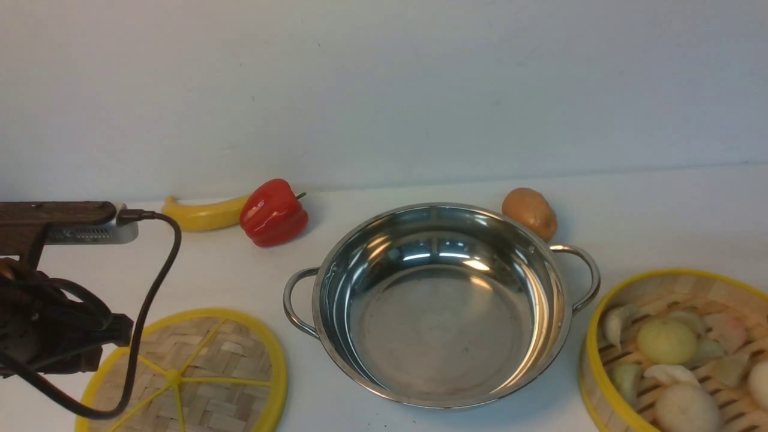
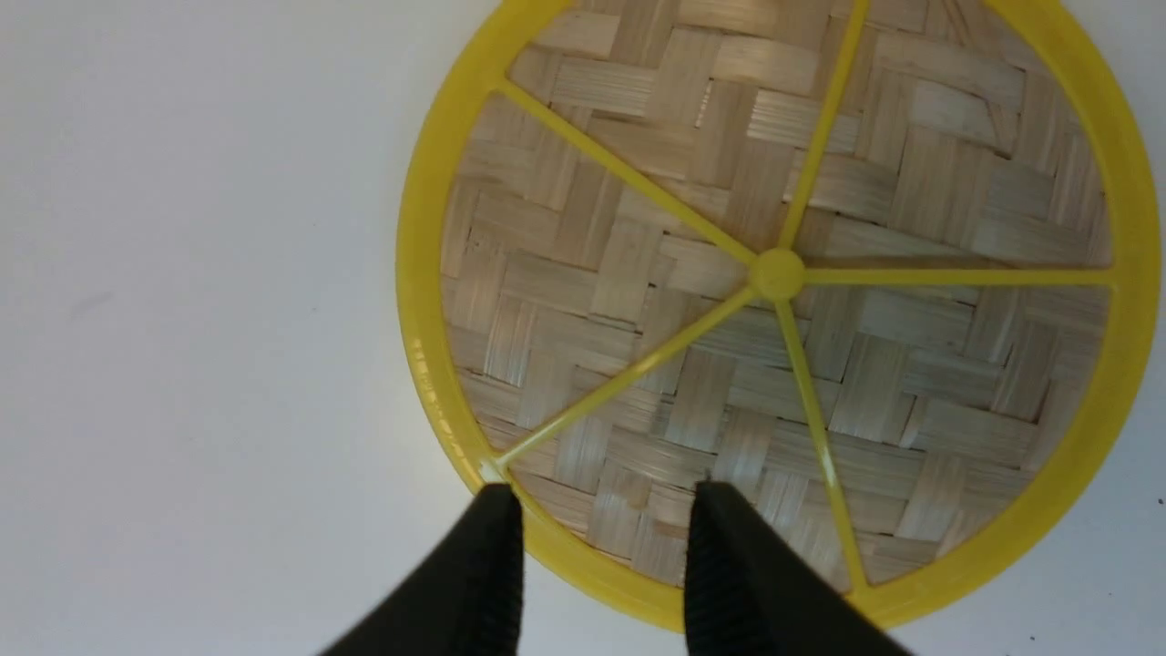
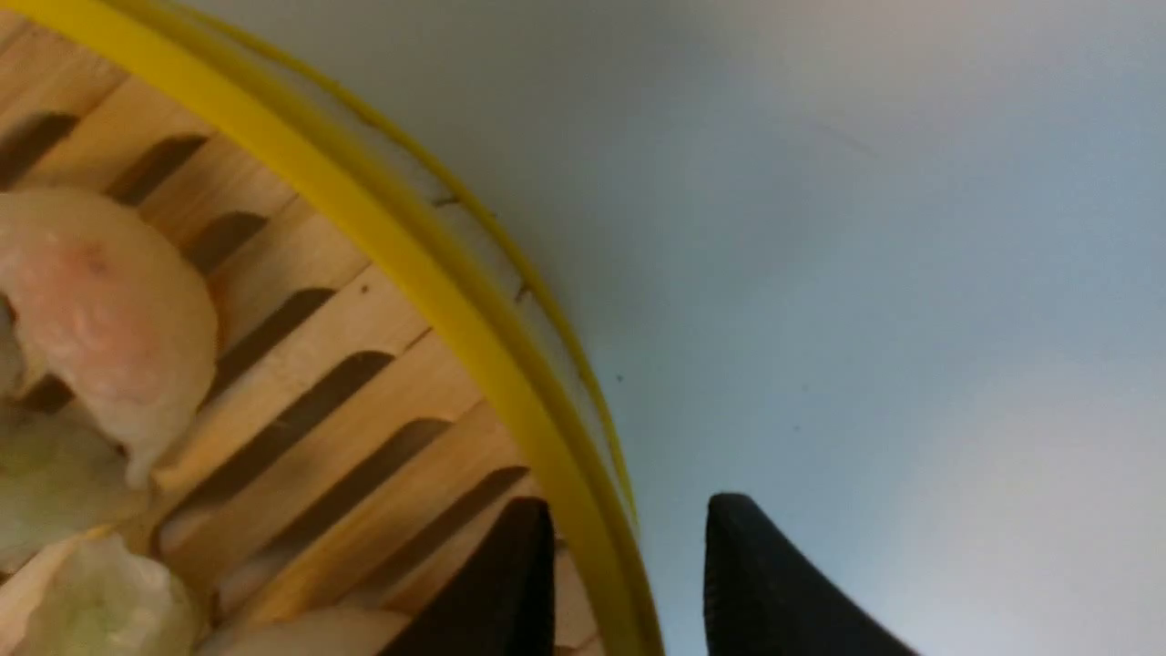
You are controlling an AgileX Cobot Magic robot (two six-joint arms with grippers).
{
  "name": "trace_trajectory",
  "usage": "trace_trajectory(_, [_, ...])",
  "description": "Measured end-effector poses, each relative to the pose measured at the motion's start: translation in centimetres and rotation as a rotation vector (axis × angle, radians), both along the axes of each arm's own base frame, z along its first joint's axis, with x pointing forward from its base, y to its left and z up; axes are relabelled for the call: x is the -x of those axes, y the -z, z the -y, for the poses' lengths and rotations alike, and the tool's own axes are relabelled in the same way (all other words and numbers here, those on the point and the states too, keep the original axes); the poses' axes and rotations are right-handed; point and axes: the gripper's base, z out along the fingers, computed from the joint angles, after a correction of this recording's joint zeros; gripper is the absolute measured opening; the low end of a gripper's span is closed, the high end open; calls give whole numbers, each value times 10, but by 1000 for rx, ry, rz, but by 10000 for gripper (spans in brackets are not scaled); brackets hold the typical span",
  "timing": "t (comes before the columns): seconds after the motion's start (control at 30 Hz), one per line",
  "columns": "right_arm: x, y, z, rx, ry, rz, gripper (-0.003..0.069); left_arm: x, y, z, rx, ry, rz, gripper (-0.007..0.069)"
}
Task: Place the steamer in the pot on the white table, and put the lid on the steamer.
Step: 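Reach for and grasp the rim of the bamboo steamer holding the buns with the right gripper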
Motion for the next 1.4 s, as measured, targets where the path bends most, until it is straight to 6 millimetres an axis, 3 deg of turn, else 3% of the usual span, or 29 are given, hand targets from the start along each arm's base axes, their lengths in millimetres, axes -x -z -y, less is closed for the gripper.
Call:
trace_trajectory(0.23, [-5, 6, -2, -32, -13, -6, 199, -1, 0, 0, 1, 0, 11, 241])
trace_trajectory(0.4, [-1, 6, 0, -10, -45, -48, 57, -1, 0, 0, 1, 1, 12, 241])
trace_trajectory(0.9, [11, 0, 6, 56, -16, -169, 55, -1, 0, 0, 2, 1, 13, 241])
trace_trajectory(1.13, [24, -37, 19, 93, 22, -176, 55, -1, 0, 0, 0, 6, 14, 241])
trace_trajectory(1.2, [26, -56, 23, 103, 24, -181, 58, -1, 0, 0, -1, 7, 14, 241])
trace_trajectory(1.4, [7, -103, 20, 55, -32, -43, 60, -1, 0, 0, -1, 8, 13, 241])
